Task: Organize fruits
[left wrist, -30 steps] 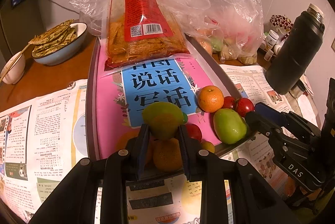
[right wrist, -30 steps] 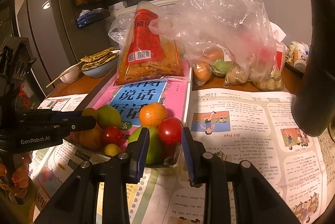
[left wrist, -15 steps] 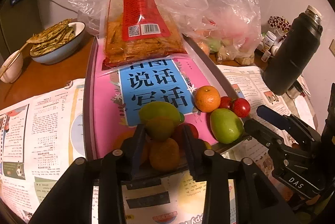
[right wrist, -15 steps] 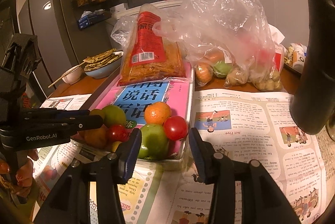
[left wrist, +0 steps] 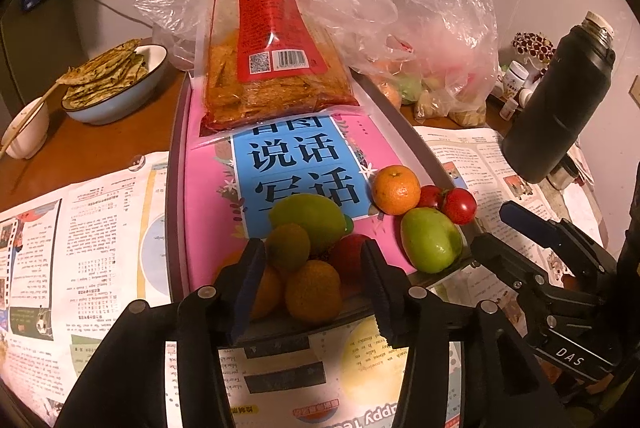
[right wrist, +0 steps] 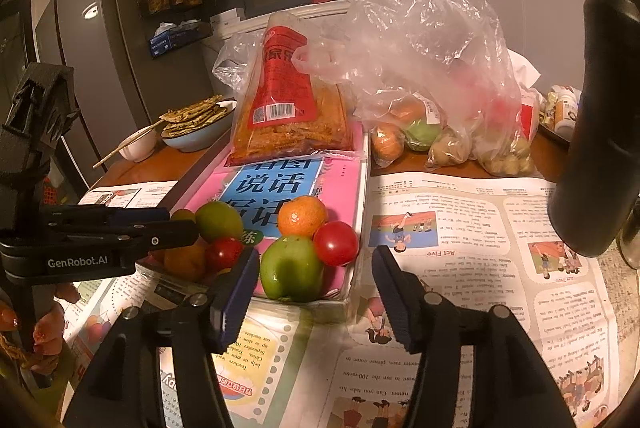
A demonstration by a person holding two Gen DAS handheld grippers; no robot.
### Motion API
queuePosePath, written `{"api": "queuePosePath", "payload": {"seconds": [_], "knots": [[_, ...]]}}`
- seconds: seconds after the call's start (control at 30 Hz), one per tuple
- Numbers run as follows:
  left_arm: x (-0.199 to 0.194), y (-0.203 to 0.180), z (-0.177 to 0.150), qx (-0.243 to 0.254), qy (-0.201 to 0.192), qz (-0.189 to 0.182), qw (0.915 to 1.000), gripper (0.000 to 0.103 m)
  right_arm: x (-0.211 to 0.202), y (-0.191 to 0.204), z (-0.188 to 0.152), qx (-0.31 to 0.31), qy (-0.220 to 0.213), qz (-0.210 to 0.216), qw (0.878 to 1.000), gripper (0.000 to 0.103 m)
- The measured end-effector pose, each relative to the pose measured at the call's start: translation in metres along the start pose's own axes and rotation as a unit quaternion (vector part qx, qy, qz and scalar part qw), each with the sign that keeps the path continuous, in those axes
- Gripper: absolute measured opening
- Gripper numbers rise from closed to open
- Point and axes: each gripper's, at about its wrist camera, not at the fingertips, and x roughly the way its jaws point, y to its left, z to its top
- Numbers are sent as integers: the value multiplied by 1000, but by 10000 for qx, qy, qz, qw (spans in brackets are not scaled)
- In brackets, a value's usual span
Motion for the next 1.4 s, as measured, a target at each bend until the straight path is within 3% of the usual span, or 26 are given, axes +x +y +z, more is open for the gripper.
{"api": "queuePosePath", "payload": {"seconds": [0.4, 0.67, 1.13, 1.4], "knots": [[-13, 0, -2, -10, -154, 60, 9999, 60, -12, 2, 3, -27, -98, -25, 9999, 65], [-38, 0, -2, -83, -457, 120, 9988, 67, -27, 7, 7, -72, -346, -77, 9993, 82], [-70, 0, -15, -239, -730, 372, 9964, 76, -57, 19, 9, -163, -717, -173, 9971, 99], [-80, -8, -31, -193, -774, 478, 9957, 76, -73, 28, 7, -249, -894, -223, 9954, 102]]}}
